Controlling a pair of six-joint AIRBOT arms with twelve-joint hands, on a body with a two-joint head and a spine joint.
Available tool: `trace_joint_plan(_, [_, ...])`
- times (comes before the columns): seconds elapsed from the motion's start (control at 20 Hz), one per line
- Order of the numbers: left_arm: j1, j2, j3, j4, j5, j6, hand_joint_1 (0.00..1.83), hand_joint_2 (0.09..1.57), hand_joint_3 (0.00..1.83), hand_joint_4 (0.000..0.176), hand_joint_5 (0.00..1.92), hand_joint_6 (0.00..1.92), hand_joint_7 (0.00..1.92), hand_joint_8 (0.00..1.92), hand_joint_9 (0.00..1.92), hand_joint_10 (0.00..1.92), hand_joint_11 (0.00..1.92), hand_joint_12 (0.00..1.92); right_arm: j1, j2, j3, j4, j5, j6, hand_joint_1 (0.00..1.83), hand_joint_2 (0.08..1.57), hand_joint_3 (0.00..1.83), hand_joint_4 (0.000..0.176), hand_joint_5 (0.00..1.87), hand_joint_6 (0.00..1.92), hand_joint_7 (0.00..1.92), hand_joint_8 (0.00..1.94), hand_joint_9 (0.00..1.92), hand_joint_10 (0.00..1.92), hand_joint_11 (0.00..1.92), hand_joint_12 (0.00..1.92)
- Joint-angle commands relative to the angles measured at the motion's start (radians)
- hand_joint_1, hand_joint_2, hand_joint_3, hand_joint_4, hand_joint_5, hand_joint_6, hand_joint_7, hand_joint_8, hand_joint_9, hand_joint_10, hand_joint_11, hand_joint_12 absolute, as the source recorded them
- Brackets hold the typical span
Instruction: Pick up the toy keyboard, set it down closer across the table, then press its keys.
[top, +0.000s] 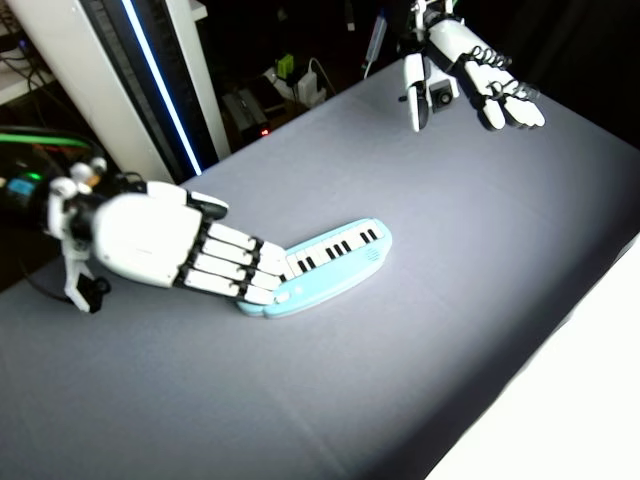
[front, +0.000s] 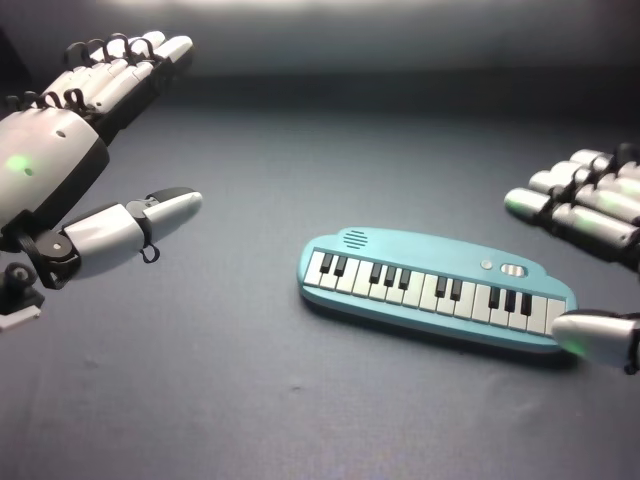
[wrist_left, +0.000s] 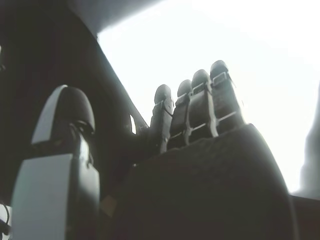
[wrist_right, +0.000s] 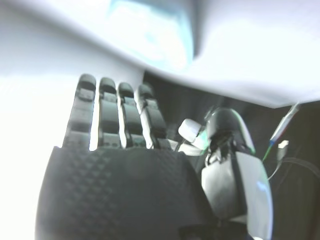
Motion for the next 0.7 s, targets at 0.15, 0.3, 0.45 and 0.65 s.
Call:
trace_joint_plan(0.15, [0.013,0.036,-0.027,-0.007,-0.204,0.016,0.65,1.29,0.00,0.045,0.00,0.00,0.00,0.00,0.00,0.00,0.00,0.00,-0.063,0.072,-0.040,0.058,0.351,0.001,0.00,1.29,0.01,0.125,0.00,0.00,0.00,0.00,0.00,0.00,0.00,0.00])
trace_joint_plan(0.3, [0.039,0.066,-0.060,-0.028,-0.296,0.051,0.48,1.36,0.02,0.082,0.00,0.00,0.00,0.00,0.00,0.00,0.00,0.00,-0.138,0.108,-0.062,0.103,0.523,0.001,0.01,1.36,0.02,0.094,0.00,0.00,0.00,0.00,0.00,0.00,0.00,0.00])
trace_joint_plan(0.45, [0.064,0.087,-0.079,-0.044,-0.394,0.051,0.23,1.40,0.02,0.082,0.00,0.00,0.00,0.00,0.00,0.00,0.00,0.00,-0.174,0.133,-0.077,0.123,0.660,-0.001,0.13,1.35,0.00,0.054,0.00,0.00,0.00,0.00,0.00,0.00,0.00,0.00])
trace_joint_plan(0.65, [0.078,0.129,-0.105,-0.026,-0.488,0.081,0.24,1.44,0.01,0.087,0.00,0.00,0.00,0.00,0.00,0.00,0.00,0.00,-0.173,0.158,-0.095,0.136,0.767,-0.029,0.01,1.37,0.01,0.022,0.00,0.00,0.00,0.00,0.00,0.00,0.00,0.00])
